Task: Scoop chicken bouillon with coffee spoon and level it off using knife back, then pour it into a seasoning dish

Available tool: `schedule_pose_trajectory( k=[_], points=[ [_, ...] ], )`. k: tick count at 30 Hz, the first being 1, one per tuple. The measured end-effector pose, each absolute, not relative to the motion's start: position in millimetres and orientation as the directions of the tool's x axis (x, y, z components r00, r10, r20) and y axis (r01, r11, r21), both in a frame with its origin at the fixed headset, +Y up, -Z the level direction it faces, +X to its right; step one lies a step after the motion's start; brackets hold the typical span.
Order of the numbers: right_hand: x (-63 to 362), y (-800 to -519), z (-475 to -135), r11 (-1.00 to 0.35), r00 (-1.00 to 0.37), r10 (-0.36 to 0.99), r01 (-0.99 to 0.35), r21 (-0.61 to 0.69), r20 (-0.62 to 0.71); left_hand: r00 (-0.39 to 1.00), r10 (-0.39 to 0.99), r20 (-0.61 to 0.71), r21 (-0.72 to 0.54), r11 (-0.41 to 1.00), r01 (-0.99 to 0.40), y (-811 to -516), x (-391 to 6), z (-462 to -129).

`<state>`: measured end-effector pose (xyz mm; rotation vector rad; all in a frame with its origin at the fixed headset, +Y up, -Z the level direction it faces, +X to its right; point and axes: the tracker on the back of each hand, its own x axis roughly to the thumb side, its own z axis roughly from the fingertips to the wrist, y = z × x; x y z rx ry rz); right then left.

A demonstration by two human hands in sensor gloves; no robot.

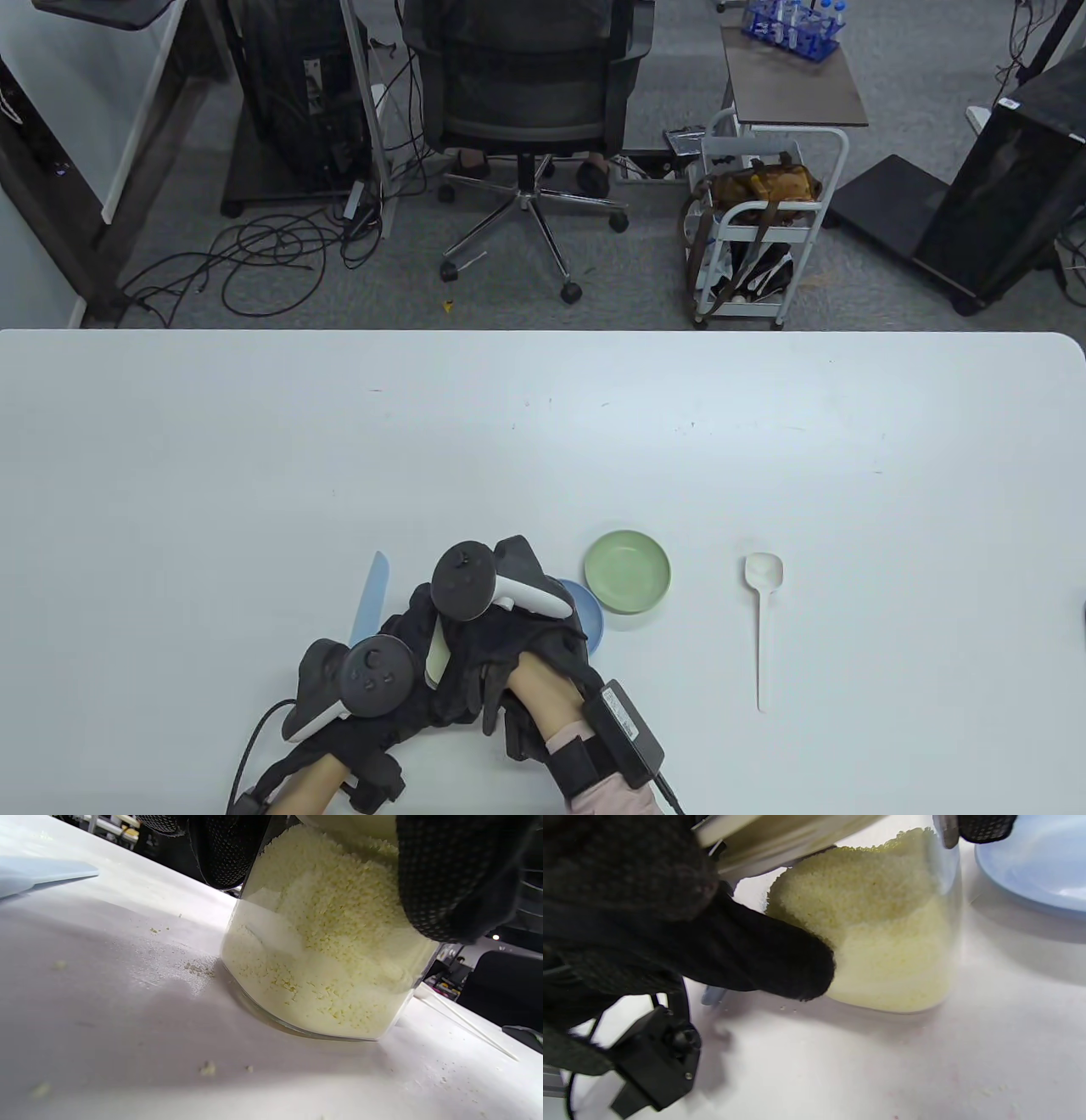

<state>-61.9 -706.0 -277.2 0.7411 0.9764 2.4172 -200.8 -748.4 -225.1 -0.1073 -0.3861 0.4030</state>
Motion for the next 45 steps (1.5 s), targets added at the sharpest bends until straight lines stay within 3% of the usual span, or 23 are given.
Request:
schedule_pose_trajectory(
  k=[3, 7, 13, 16, 21, 30, 35, 40, 45],
  points=[
    [-54.4, -703.3, -282.0, -0.565, -0.694, 0.679, -0.284, 0.774, 0.241, 0.866, 0.361, 0.347, -0.145, 0.933, -0.33, -748.4, -200.9, -224.0],
    [-50.9, -703.0, -283.2, -0.63, -0.682, 0.663, -0.284, 0.723, 0.309, 0.862, 0.381, 0.335, -0.15, 0.924, -0.35, -749.9, -199.8, -224.0],
    [-35.7, -695.4, -283.8, -0.574, -0.601, 0.748, -0.376, 0.727, 0.281, 0.855, 0.399, 0.331, -0.171, 0.917, -0.361, -750.9, -199.8, -224.7],
    [-17.8, -676.4, -284.2, -0.512, -0.504, 0.829, -0.507, 0.693, 0.244, 0.852, 0.407, 0.33, -0.179, 0.913, -0.367, -751.3, -200.1, -224.7],
    [35.9, -658.5, -274.8, -0.562, -0.528, 0.815, -0.617, 0.551, 0.24, 0.85, 0.416, 0.323, -0.187, 0.908, -0.374, -752.5, -199.9, -223.7],
    [122.0, -708.5, -250.4, -0.686, -0.728, 0.684, -0.619, 0.382, 0.047, 0.845, 0.426, 0.324, -0.198, 0.904, -0.379, -753.1, -199.8, -223.7],
    [136.5, -739.8, -235.1, -0.695, -0.791, 0.612, -0.534, 0.482, 0.005, 0.842, 0.431, 0.324, -0.203, 0.901, -0.382, -753.3, -200.3, -224.1],
    [139.6, -769.7, -225.0, -0.739, -0.857, 0.512, -0.409, 0.535, 0.053, 0.842, 0.431, 0.324, -0.199, 0.901, -0.385, -753.8, -200.4, -224.2],
    [136.8, -782.3, -224.5, -0.76, -0.892, 0.447, -0.341, 0.553, 0.065, 0.842, 0.431, 0.325, -0.198, 0.902, -0.385, -754.2, -200.7, -224.3]
  ],
)
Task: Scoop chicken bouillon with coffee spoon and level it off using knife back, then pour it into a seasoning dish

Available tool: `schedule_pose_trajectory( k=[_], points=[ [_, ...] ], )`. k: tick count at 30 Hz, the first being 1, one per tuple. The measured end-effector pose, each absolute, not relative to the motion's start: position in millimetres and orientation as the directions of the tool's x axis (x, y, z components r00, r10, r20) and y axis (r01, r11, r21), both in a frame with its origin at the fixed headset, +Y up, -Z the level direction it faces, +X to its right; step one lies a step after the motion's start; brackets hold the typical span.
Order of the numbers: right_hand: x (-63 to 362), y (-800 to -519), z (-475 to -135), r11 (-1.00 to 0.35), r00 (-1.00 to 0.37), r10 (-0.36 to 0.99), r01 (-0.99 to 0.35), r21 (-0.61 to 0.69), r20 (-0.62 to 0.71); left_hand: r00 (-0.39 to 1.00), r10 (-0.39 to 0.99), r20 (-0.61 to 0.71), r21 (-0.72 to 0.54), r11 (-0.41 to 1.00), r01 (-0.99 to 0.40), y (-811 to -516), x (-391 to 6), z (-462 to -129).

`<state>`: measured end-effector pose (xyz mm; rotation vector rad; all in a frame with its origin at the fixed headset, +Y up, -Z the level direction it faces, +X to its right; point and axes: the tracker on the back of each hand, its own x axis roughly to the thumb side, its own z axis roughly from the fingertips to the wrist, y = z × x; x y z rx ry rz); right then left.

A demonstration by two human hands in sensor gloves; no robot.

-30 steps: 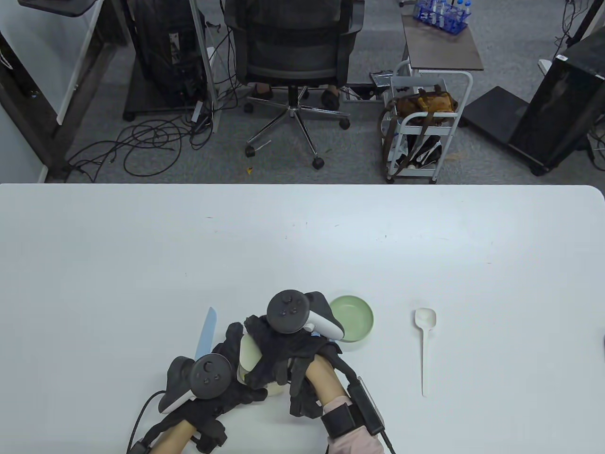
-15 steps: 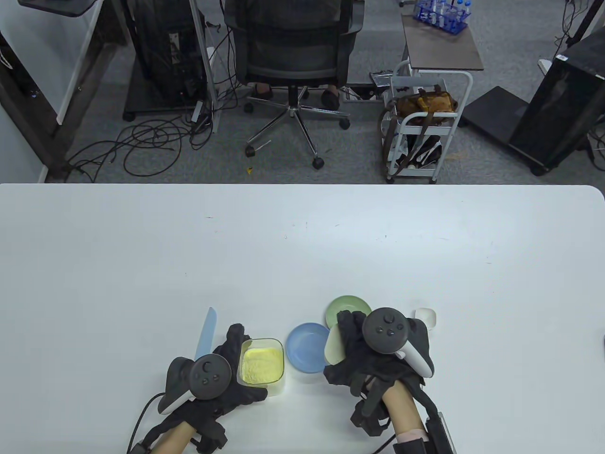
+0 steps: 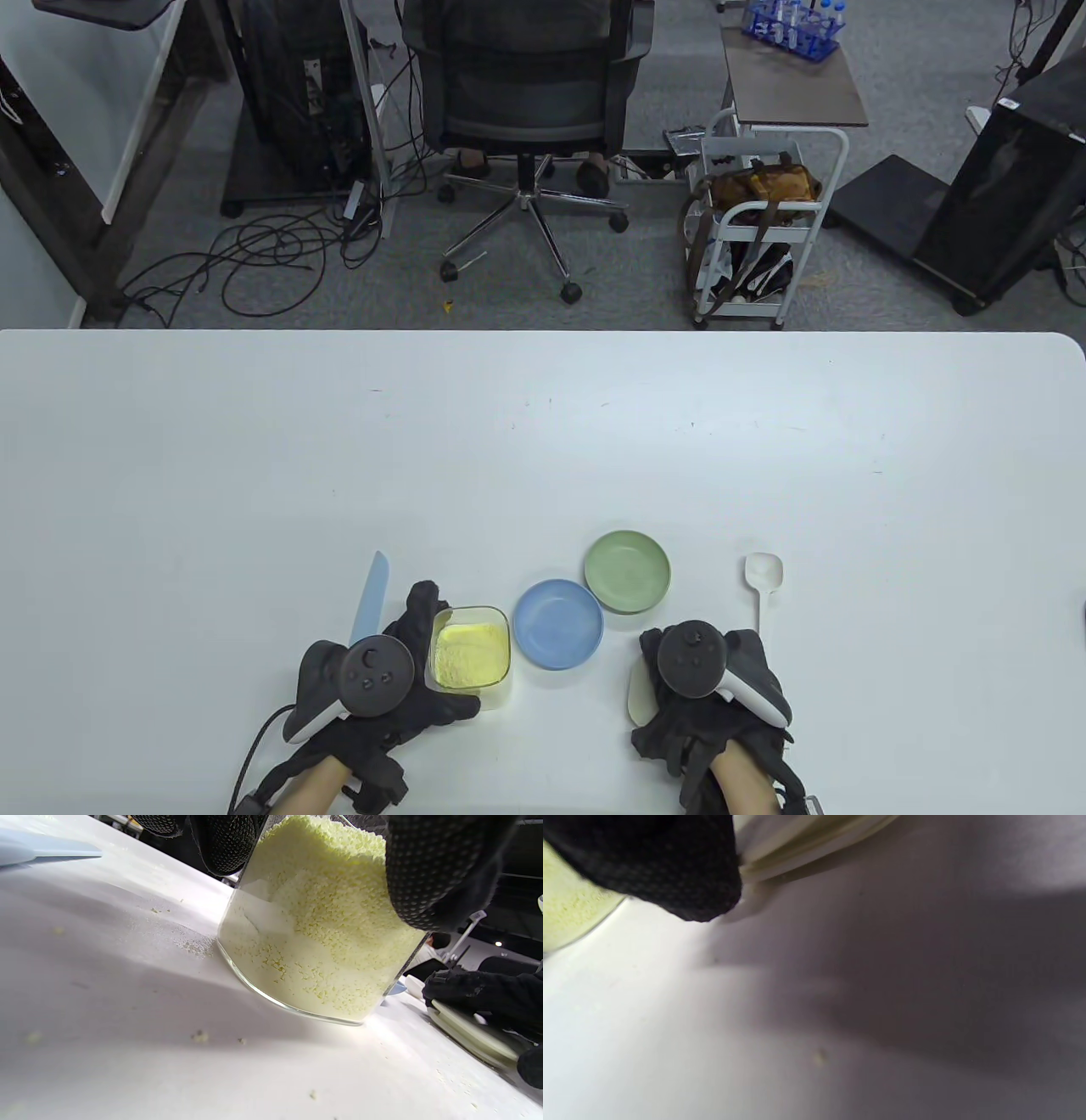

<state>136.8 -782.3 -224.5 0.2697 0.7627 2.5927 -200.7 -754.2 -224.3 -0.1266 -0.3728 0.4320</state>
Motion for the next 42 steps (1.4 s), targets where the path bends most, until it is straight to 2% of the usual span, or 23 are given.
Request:
schedule_pose_trajectory(
  k=[3, 7, 9, 11, 12, 13, 14, 16, 19, 21, 24, 27, 30, 31, 36, 42],
  points=[
    [137.2, -784.7, -225.9, -0.721, -0.883, 0.468, -0.357, 0.594, 0.037, 0.842, 0.43, 0.325, -0.2, 0.902, -0.384, -754.0, -200.7, -224.3],
    [142.3, -779.8, -225.3, -0.706, -0.858, 0.512, -0.398, 0.585, 0.034, 0.842, 0.43, 0.325, -0.201, 0.902, -0.383, -754.3, -201.0, -224.5],
    [147.5, -770.6, -223.3, -0.706, -0.825, 0.564, -0.457, 0.54, 0.04, 0.842, 0.431, 0.324, -0.203, 0.901, -0.384, -754.4, -201.2, -224.7],
    [157.3, -755.7, -220.9, -0.736, -0.787, 0.614, -0.55, 0.394, 0.049, 0.841, 0.434, 0.323, -0.206, 0.9, -0.385, -754.5, -201.3, -224.9],
    [162.8, -749.1, -219.8, -0.754, -0.776, 0.628, -0.593, 0.283, 0.047, 0.841, 0.434, 0.323, -0.207, 0.9, -0.385, -754.5, -201.3, -224.9],
    [171.3, -741.0, -218.9, -0.766, -0.767, 0.64, -0.635, 0.099, 0.036, 0.841, 0.434, 0.323, -0.207, 0.9, -0.384, -754.5, -201.3, -224.8],
    [181.4, -734.6, -217.0, -0.756, -0.757, 0.653, -0.65, -0.082, -0.019, 0.842, 0.432, 0.324, -0.207, 0.9, -0.383, -754.6, -201.2, -224.8],
    [198.0, -730.8, -215.0, -0.725, -0.71, 0.685, -0.64, -0.253, -0.164, 0.843, 0.429, 0.324, -0.204, 0.902, -0.38, -754.7, -200.6, -224.4],
    [214.3, -738.1, -219.7, -0.765, -0.679, 0.632, -0.624, -0.16, -0.373, 0.842, 0.432, 0.323, -0.212, 0.9, -0.38, -755.0, -200.8, -224.6],
    [224.0, -748.5, -222.1, -0.841, -0.688, 0.501, -0.53, -0.108, -0.526, 0.839, 0.437, 0.324, -0.218, 0.897, -0.384, -755.3, -200.7, -224.9],
    [228.3, -764.4, -225.4, -0.869, -0.689, 0.409, -0.495, -0.024, -0.598, 0.838, 0.439, 0.323, -0.222, 0.896, -0.384, -755.5, -200.8, -225.1],
    [230.0, -777.8, -228.3, -0.891, -0.696, 0.309, -0.449, 0.058, -0.648, 0.837, 0.442, 0.323, -0.225, 0.895, -0.385, -755.7, -200.8, -225.1],
    [228.3, -781.6, -230.2, -0.924, -0.708, 0.261, -0.379, 0.041, -0.656, 0.836, 0.443, 0.323, -0.227, 0.894, -0.386, -755.8, -200.9, -225.3],
    [228.5, -782.3, -232.6, -0.921, -0.703, 0.24, -0.382, 0.072, -0.67, 0.836, 0.443, 0.323, -0.227, 0.894, -0.386, -755.9, -201.0, -225.4],
    [232.7, -782.4, -237.6, -0.907, -0.645, 0.276, -0.42, 0.029, -0.713, 0.837, 0.443, 0.323, -0.229, 0.894, -0.385, -755.4, -201.1, -225.1],
    [231.2, -782.1, -238.9, -0.909, -0.643, 0.269, -0.416, 0.032, -0.717, 0.834, 0.448, 0.323, -0.235, 0.891, -0.388, -755.9, -201.1, -225.6]
  ],
)
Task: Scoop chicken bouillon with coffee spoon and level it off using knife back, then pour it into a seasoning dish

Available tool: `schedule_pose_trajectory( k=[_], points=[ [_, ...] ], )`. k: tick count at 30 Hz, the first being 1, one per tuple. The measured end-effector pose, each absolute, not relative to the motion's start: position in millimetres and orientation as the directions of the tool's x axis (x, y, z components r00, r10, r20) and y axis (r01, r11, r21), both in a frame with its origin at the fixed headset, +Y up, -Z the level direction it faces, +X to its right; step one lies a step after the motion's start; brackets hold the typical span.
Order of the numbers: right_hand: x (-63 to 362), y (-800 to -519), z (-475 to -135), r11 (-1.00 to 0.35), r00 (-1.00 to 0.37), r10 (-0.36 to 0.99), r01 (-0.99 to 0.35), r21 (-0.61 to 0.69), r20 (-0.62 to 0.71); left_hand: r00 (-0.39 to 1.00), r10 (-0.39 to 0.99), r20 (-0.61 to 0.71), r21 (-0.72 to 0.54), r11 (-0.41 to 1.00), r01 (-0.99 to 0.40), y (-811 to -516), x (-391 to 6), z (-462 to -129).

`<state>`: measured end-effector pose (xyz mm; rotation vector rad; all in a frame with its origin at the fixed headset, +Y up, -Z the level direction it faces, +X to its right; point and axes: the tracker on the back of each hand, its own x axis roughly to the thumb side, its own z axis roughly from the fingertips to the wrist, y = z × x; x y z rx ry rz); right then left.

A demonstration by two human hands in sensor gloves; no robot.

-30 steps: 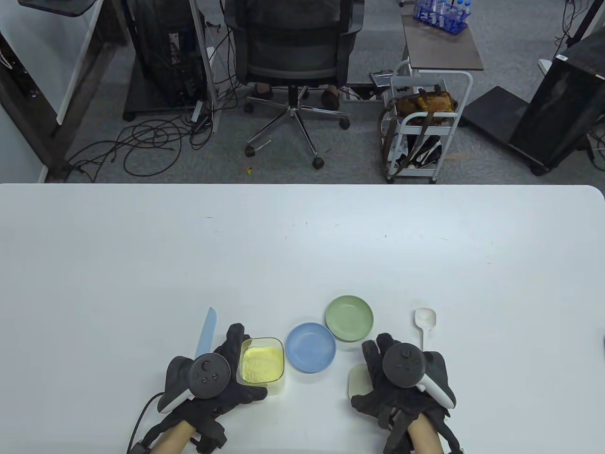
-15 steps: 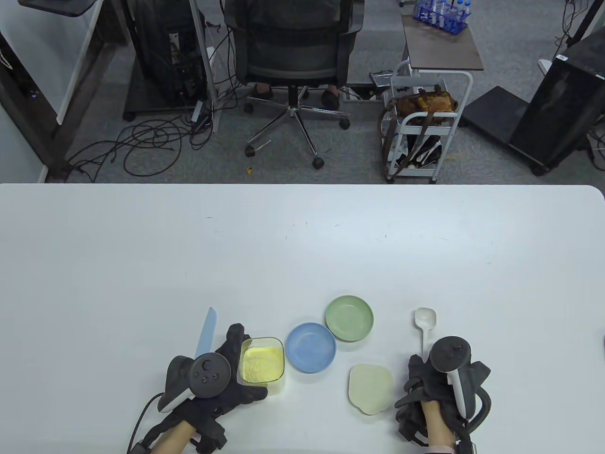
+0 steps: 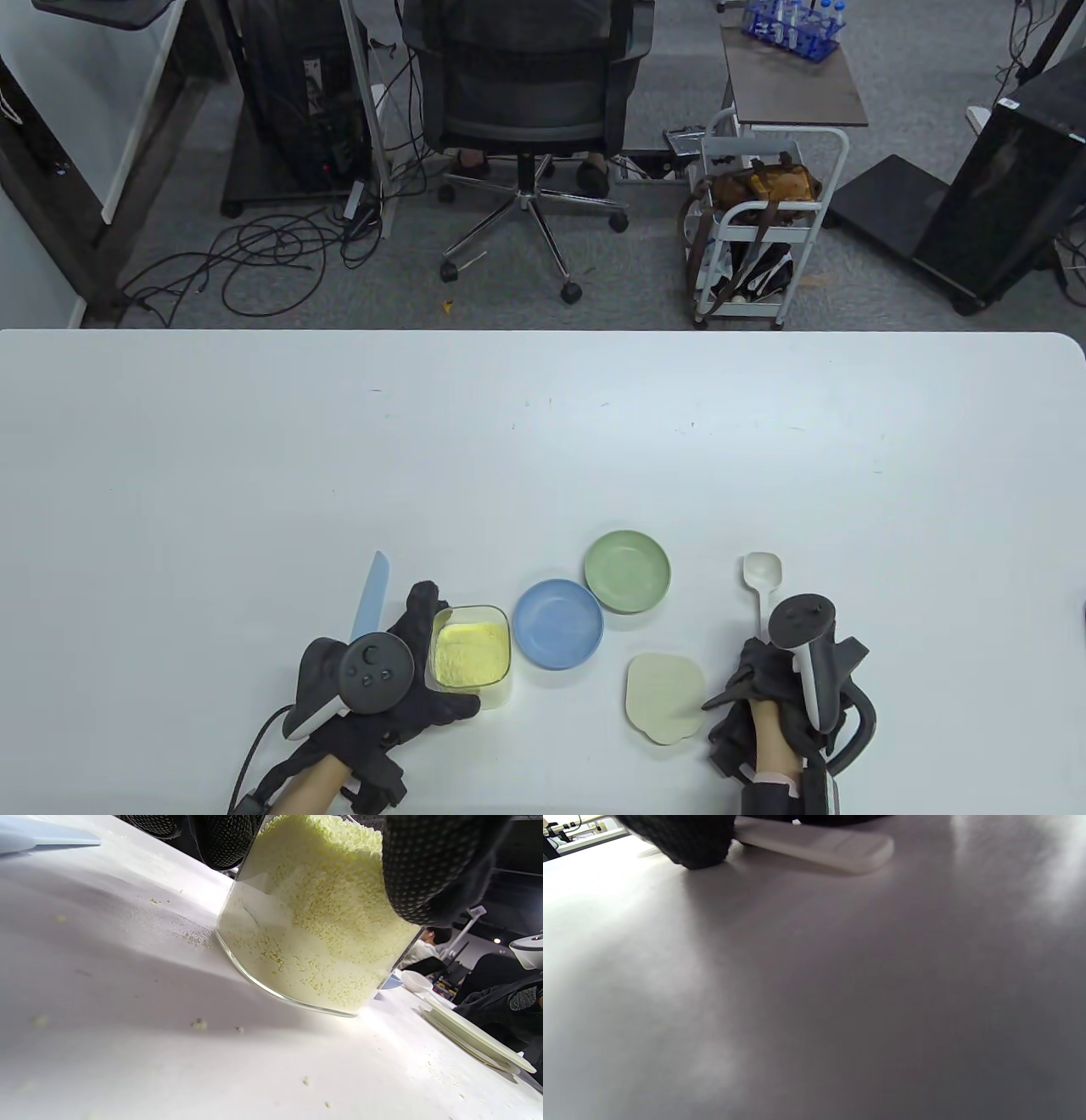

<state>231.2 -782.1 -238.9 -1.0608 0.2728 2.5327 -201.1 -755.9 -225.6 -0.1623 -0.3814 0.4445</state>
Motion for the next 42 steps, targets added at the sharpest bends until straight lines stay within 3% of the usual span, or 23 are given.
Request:
schedule_pose_trajectory(
  k=[6, 9, 14, 16, 23, 27, 32, 38, 42],
  points=[
    [233.4, -781.8, -235.5, -0.897, -0.64, 0.315, -0.442, 0.0, -0.701, 0.819, 0.472, 0.326, -0.251, 0.879, -0.406, -758.1, -200.3, -225.8],
    [232.7, -778.5, -232.9, -0.874, -0.631, 0.404, -0.48, -0.076, -0.663, 0.813, 0.487, 0.32, -0.262, 0.87, -0.418, -759.7, -199.5, -226.4],
    [218.1, -757.4, -232.8, -0.831, -0.654, 0.531, -0.524, -0.184, -0.539, 0.802, 0.505, 0.318, -0.268, 0.86, -0.434, -760.8, -199.0, -226.4],
    [202.5, -742.5, -234.8, -0.784, -0.672, 0.61, -0.587, -0.2, -0.42, 0.799, 0.511, 0.317, -0.274, 0.856, -0.439, -761.1, -199.1, -226.6],
    [119.9, -697.8, -232.8, -0.745, -0.745, 0.666, -0.667, -0.007, 0.03, 0.782, 0.543, 0.305, -0.315, 0.833, -0.455, -762.3, -200.3, -229.1],
    [87.4, -686.9, -231.4, -0.754, -0.738, 0.657, -0.645, 0.124, 0.156, 0.775, 0.555, 0.302, -0.327, 0.824, -0.463, -762.4, -201.3, -230.1],
    [72.6, -686.6, -235.1, -0.726, -0.71, 0.68, -0.616, 0.305, 0.184, 0.772, 0.56, 0.301, -0.337, 0.82, -0.463, -762.6, -201.9, -230.8],
    [67.9, -689.8, -240.0, -0.762, -0.738, 0.646, -0.61, 0.217, 0.193, 0.768, 0.566, 0.3, -0.342, 0.815, -0.467, -762.9, -202.5, -231.1],
    [59.7, -692.2, -244.8, -0.762, -0.74, 0.645, -0.603, 0.237, 0.191, 0.768, 0.565, 0.301, -0.342, 0.816, -0.467, -763.1, -202.6, -231.3]
  ],
)
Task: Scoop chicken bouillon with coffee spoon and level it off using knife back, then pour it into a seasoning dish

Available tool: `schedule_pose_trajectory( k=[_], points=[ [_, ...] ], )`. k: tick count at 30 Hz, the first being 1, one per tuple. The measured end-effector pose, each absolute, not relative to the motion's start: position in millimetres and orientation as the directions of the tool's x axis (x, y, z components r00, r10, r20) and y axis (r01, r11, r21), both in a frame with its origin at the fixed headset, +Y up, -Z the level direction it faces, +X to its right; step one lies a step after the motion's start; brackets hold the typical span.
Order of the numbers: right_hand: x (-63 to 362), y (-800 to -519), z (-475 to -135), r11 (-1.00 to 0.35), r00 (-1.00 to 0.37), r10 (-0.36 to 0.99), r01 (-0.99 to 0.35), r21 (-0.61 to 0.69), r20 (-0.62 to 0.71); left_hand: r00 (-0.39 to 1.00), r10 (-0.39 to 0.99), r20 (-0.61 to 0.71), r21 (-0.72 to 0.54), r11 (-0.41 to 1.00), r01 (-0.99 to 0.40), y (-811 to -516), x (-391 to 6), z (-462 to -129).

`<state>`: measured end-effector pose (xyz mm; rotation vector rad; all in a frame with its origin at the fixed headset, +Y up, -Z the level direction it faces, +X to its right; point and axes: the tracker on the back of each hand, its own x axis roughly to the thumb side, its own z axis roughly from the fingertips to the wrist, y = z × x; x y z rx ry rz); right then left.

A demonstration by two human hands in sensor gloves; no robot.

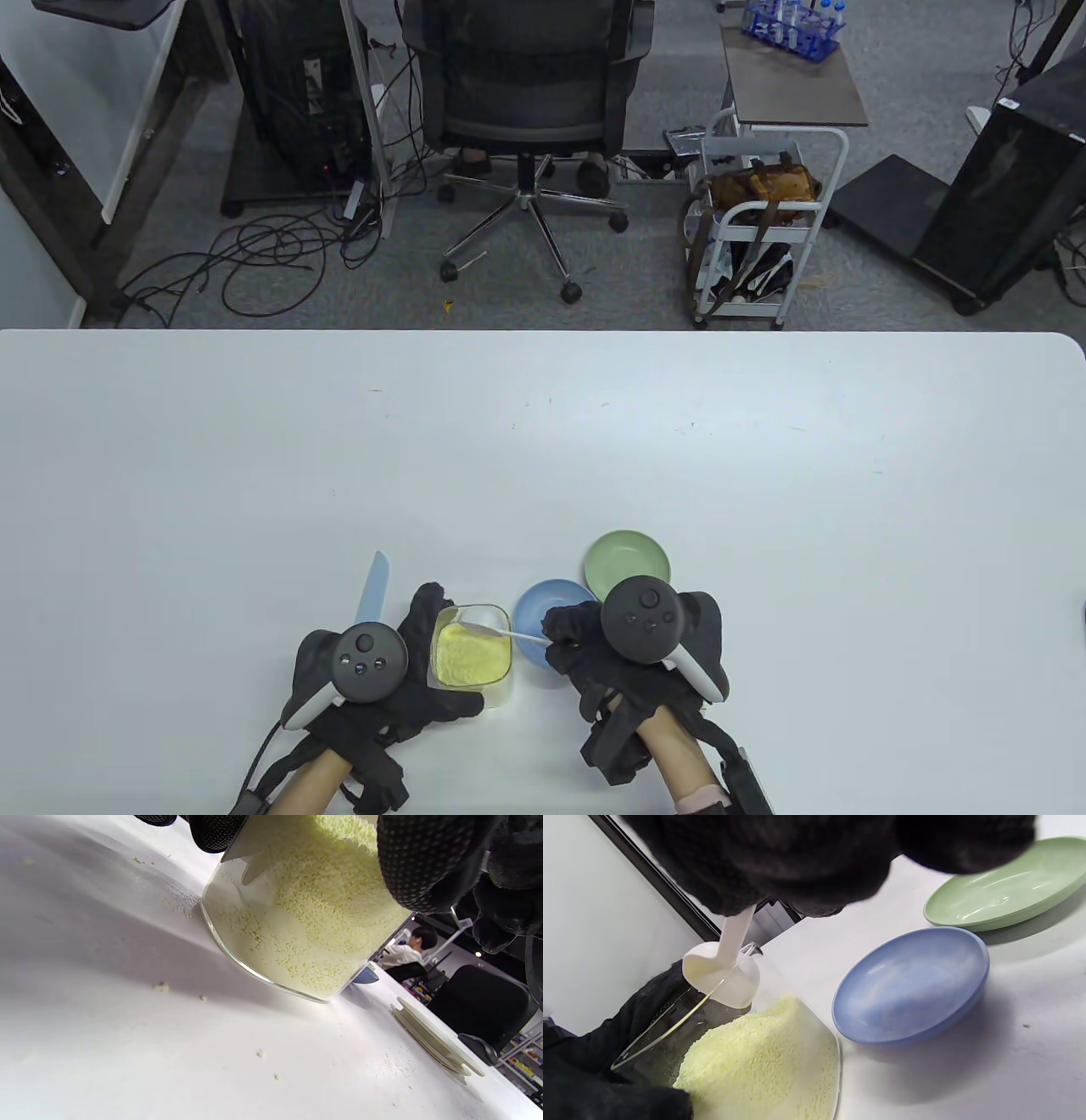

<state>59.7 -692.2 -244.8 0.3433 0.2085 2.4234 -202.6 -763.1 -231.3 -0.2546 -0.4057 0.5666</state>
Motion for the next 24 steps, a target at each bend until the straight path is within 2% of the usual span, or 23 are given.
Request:
schedule_pose_trajectory(
  k=[8, 18, 24],
  points=[
    [31.0, -681.0, -250.6, -0.795, -0.79, 0.58, -0.498, 0.347, 0.196, 0.771, 0.562, 0.301, -0.339, 0.818, -0.464, -763.3, -203.0, -231.6],
    [26.2, -701.9, -264.2, -0.564, -0.695, 0.719, -0.59, 0.578, -0.009, 0.775, 0.555, 0.303, -0.336, 0.823, -0.458, -763.8, -203.4, -231.7],
    [32.8, -716.5, -263.4, -0.466, -0.634, 0.765, -0.664, 0.585, -0.11, 0.775, 0.555, 0.303, -0.337, 0.823, -0.457, -763.9, -203.6, -231.8]
  ],
)
